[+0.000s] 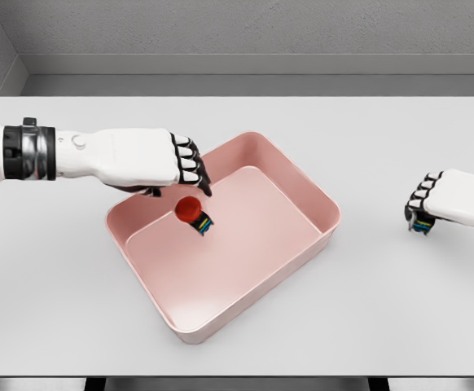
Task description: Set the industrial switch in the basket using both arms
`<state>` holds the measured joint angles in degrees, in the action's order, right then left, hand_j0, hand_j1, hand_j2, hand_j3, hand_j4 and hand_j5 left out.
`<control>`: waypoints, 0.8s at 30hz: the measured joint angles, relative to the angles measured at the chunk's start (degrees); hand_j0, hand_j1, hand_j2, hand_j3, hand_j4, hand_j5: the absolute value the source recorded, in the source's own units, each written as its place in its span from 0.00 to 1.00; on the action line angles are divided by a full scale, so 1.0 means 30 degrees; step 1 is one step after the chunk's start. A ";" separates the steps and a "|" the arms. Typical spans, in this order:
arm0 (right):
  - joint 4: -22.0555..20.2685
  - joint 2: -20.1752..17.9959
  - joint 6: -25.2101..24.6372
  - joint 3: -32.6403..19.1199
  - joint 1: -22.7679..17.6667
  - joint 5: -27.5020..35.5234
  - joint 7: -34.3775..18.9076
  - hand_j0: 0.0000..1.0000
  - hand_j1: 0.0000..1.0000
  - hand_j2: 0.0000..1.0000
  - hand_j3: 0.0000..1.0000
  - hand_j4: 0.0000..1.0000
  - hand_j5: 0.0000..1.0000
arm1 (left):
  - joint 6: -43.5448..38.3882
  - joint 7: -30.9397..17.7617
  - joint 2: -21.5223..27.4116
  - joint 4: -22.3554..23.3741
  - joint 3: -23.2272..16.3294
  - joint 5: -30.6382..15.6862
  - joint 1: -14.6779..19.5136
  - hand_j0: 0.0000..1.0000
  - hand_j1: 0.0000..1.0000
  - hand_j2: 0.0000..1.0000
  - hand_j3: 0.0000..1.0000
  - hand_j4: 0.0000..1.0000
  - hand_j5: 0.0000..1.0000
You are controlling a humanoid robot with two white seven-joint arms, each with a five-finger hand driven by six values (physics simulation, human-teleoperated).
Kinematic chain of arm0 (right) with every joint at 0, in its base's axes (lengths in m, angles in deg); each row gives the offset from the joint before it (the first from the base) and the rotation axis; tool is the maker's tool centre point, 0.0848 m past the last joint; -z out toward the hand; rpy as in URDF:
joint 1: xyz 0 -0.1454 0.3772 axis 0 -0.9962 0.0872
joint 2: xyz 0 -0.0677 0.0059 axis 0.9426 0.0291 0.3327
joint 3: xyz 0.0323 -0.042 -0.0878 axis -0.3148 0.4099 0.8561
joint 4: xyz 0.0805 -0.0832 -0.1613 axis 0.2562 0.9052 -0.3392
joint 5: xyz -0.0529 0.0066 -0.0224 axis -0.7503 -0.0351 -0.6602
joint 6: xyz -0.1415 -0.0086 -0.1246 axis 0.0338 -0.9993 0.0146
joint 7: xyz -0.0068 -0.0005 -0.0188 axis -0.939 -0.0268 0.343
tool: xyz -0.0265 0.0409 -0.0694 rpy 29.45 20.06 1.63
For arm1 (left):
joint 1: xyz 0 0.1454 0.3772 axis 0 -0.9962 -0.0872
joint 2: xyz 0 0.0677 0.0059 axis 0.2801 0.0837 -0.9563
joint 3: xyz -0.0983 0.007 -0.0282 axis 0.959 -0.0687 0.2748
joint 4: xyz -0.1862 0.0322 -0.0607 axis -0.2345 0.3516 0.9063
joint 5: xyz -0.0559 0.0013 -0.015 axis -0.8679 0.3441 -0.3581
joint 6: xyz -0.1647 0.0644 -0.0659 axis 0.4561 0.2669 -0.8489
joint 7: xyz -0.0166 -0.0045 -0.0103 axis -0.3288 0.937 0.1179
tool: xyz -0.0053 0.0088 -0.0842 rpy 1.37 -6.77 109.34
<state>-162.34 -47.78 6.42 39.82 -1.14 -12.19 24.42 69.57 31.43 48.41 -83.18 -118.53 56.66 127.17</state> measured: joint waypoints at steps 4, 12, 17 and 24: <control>-0.0351 -0.0022 0.0000 -0.0173 0.0059 0.0182 -0.0002 0.51 0.51 0.51 0.51 0.51 0.51 | -0.0002 0.0011 0.0072 -0.0011 0.0027 -0.0045 0.0176 1.00 1.00 1.00 1.00 1.00 1.00; -0.1211 -0.0071 -0.0001 -0.0496 0.0234 0.0595 0.0001 0.51 0.51 0.51 0.51 0.51 0.51 | -0.0007 0.0182 0.3375 0.0924 0.1577 -0.4411 0.0763 1.00 1.00 1.00 1.00 1.00 1.00; -0.1354 -0.0024 0.0000 -0.0549 0.0557 0.0808 -0.0001 0.51 0.51 0.51 0.51 0.51 0.51 | -0.0001 0.0224 0.4653 0.4930 0.1276 -0.6604 -0.0820 1.00 1.00 1.00 1.00 1.00 1.00; -0.1686 0.0086 -0.0001 -0.0543 0.0967 0.1192 -0.0052 0.49 0.49 0.49 0.49 0.49 0.49 | 0.0008 0.0212 0.4542 0.6185 0.0259 -0.6976 -0.2578 1.00 1.00 1.00 1.00 1.00 1.00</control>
<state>-167.39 -47.53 6.42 38.19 1.76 -8.61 24.27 69.60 32.07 62.04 -64.63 -117.76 35.73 119.44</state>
